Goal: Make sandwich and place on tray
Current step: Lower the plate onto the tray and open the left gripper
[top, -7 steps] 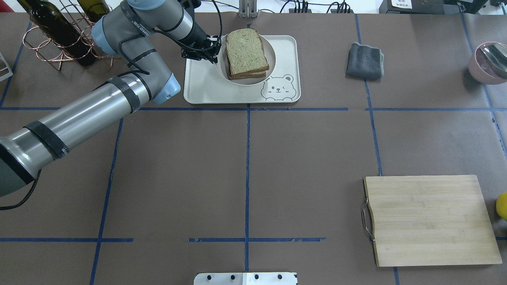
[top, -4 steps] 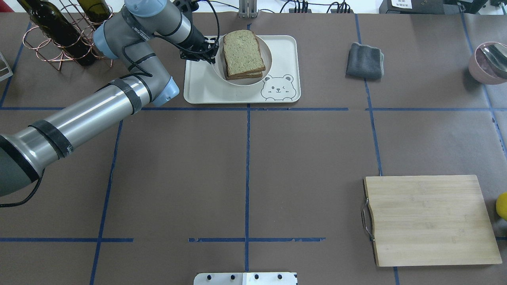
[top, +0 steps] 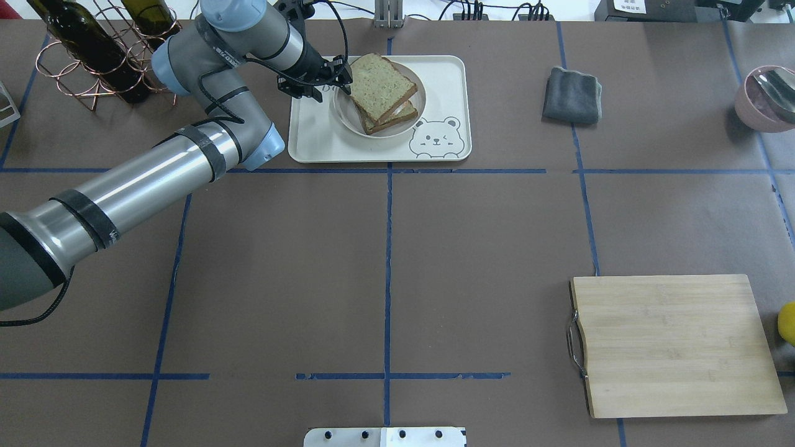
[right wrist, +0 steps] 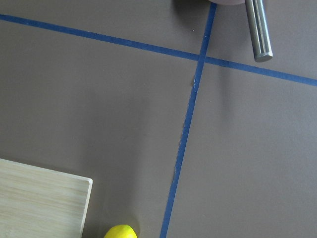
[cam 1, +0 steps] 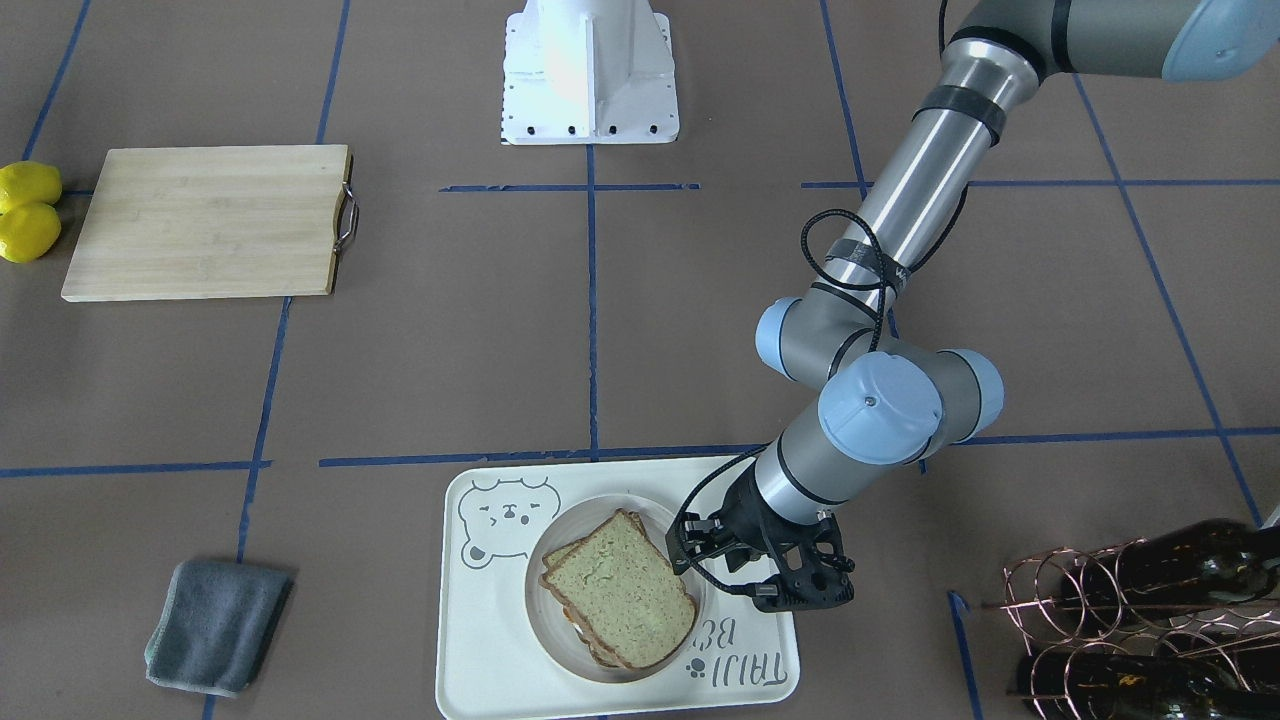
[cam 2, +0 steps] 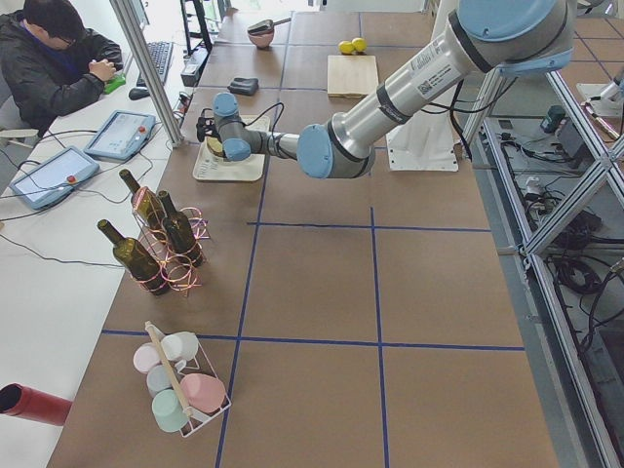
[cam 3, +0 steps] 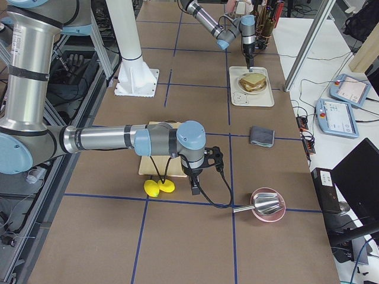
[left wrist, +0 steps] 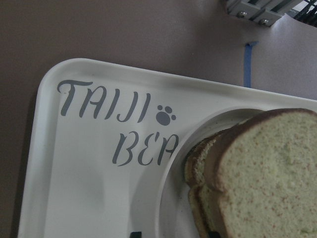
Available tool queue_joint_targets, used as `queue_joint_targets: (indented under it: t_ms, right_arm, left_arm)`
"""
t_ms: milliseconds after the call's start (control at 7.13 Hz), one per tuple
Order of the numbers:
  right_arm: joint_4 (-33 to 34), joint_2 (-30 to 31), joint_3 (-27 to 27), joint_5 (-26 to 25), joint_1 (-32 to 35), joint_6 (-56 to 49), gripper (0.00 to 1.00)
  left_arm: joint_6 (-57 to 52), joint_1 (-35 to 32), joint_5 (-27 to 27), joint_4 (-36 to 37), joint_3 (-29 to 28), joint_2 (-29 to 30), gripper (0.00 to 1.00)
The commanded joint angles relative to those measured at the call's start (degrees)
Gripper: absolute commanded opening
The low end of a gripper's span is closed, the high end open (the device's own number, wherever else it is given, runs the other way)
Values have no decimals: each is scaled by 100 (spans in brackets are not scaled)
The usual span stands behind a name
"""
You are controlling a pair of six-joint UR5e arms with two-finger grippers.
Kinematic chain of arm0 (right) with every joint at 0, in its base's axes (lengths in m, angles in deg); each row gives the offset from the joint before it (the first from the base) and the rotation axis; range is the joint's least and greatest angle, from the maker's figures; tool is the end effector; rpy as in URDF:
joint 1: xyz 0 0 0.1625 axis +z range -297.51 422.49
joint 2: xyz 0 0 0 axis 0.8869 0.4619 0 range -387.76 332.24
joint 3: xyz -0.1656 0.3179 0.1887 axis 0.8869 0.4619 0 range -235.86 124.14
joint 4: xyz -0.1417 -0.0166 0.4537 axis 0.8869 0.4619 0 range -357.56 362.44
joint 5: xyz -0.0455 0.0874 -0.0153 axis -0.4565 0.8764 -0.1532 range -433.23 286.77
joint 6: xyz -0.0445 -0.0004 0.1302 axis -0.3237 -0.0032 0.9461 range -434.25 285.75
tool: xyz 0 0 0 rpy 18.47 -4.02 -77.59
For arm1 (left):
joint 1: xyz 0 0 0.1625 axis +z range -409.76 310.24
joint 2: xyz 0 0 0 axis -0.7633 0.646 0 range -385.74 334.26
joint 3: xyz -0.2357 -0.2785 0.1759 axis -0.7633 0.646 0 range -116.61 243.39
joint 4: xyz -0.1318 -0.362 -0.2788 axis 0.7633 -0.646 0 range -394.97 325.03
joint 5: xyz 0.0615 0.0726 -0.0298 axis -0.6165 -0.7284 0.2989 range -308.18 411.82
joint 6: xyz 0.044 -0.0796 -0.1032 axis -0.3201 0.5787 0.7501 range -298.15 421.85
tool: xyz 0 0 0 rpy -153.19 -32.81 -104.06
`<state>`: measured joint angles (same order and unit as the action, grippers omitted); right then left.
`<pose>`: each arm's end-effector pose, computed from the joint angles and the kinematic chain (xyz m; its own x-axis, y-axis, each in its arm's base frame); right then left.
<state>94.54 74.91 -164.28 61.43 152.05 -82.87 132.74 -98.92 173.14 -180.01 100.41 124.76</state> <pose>0.0330 -0.4714 0.6033 0.7018 -0.1991 0.6840 0.1141 0.9792 0.1680 0.5779 -0.7632 0.2678 0.3974 -0.0322 -0.9171 0.2269 0.9718 0.0642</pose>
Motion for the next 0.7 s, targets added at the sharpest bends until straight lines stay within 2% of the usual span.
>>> queue_joint_targets:
  t_ms: [0,140,561]
  right_arm:
    - [0,-2,14,0,0,0,100]
    - [0,7,14,0,0,-8,100]
    - [0,24,23,0,9,-17,100]
  left_arm:
    - [-14,-15,6,37,277,-21,100]
    - [-31,-23,6,177,653,-100,100]
    - [-661,-50,50,1842,3828,-1826,100]
